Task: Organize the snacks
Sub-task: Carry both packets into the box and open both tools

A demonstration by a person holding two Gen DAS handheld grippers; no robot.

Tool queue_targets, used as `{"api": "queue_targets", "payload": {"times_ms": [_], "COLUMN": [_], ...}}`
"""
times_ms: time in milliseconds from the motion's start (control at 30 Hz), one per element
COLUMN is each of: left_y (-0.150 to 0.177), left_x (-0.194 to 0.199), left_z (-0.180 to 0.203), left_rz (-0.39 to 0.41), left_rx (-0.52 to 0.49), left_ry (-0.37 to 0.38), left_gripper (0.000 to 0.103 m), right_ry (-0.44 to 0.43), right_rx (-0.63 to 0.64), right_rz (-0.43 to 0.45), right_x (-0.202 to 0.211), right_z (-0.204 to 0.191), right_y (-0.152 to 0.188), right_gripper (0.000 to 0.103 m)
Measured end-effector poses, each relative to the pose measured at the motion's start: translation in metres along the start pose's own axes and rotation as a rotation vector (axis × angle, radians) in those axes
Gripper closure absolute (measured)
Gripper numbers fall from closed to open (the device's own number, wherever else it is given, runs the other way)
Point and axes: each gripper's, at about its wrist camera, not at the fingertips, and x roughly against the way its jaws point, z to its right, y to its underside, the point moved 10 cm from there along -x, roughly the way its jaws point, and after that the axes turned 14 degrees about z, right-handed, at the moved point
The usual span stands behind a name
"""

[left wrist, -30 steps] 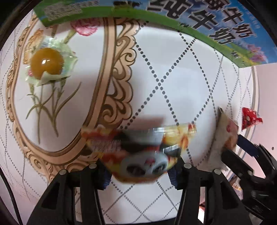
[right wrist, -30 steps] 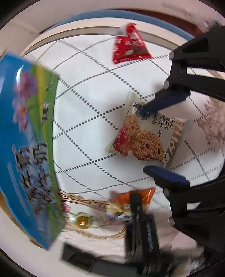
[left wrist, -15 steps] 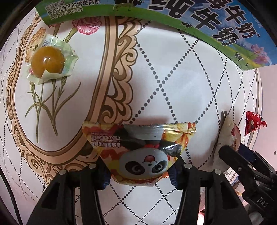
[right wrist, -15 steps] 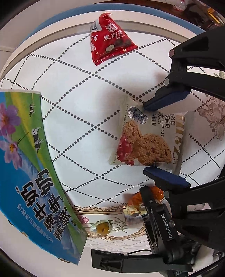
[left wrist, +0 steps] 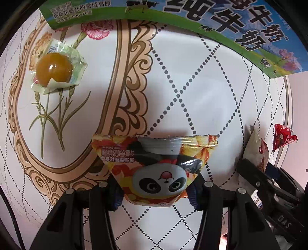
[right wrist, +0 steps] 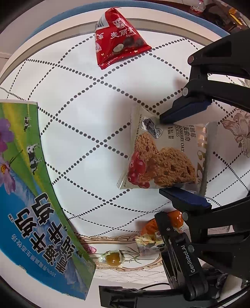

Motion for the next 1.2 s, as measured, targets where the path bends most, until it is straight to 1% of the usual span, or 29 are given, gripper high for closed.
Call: {"api": "queue_targets", "payload": {"times_ms": [67, 167, 267, 400, 467, 567, 633, 667, 733, 833, 933, 967, 1000, 1033, 1100, 1167, 1200], "left_y": [-0.001, -0.002, -0.010, -0.031, -0.047, -0.078, -0.109, -0.118, -0.151, -0.200, -0.237, -0.249, -0.254, -0.260, -0.274, -0.284, -0.288], "left_x": [0.005, 0.015, 0.038, 0.073, 0.095, 0.128, 0.149, 0.155, 0.165, 0.163, 0.139, 0.126, 0.116, 0.105, 0.088, 0.075, 0.070], "left_z": [0.002, 0.005, 0.011, 0.022, 0.031, 0.043, 0.050, 0.052, 0.059, 0.063, 0.066, 0.065, 0.062, 0.056, 0.051, 0.041, 0.038], "left_rz": [0.010, 0.012, 0.038, 0.095, 0.129, 0.177, 0.213, 0.223, 0.246, 0.261, 0.226, 0.193, 0.163, 0.133, 0.098, 0.072, 0.067], "left_rx": [-0.012, -0.016, -0.026, -0.044, -0.051, -0.070, -0.088, -0.090, -0.107, -0.127, -0.147, -0.154, -0.157, -0.140, -0.142, -0.143, -0.141], "left_ry": [0.005, 0.027, 0.058, 0.102, 0.135, 0.180, 0.207, 0.213, 0.214, 0.180, 0.127, 0.112, 0.098, 0.077, 0.064, 0.020, 0.013], "left_gripper": [0.059, 0.060, 0.060, 0.060, 0.060, 0.060, 0.060, 0.060, 0.060, 0.060, 0.060, 0.060, 0.060, 0.060, 0.060, 0.060, 0.060], "right_ry": [0.003, -0.011, -0.058, -0.121, -0.142, -0.195, -0.219, -0.230, -0.251, -0.223, -0.184, -0.168, -0.151, -0.146, -0.117, -0.117, -0.112], "right_rx": [0.030, 0.049, 0.041, 0.039, 0.042, 0.033, 0.040, 0.046, 0.049, 0.087, 0.109, 0.120, 0.127, 0.127, 0.143, 0.141, 0.143], "right_rz": [0.016, 0.042, 0.059, 0.094, 0.116, 0.176, 0.234, 0.255, 0.305, 0.375, 0.391, 0.383, 0.372, 0.361, 0.332, 0.304, 0.289], "right_x": [0.001, 0.008, 0.020, 0.043, 0.055, 0.084, 0.106, 0.115, 0.132, 0.141, 0.125, 0.117, 0.107, 0.096, 0.077, 0.061, 0.054], "right_z": [-0.004, -0.009, -0.017, -0.028, -0.033, -0.042, -0.049, -0.052, -0.054, -0.056, -0.056, -0.056, -0.057, -0.060, -0.061, -0.065, -0.068], "right_y": [-0.002, -0.005, -0.009, -0.022, -0.032, -0.059, -0.085, -0.096, -0.125, -0.173, -0.217, -0.227, -0.238, -0.250, -0.264, -0.275, -0.277], "right_gripper": [0.043, 0.045, 0.047, 0.047, 0.047, 0.047, 0.047, 0.047, 0.047, 0.047, 0.047, 0.047, 0.047, 0.047, 0.047, 0.047, 0.047]}}
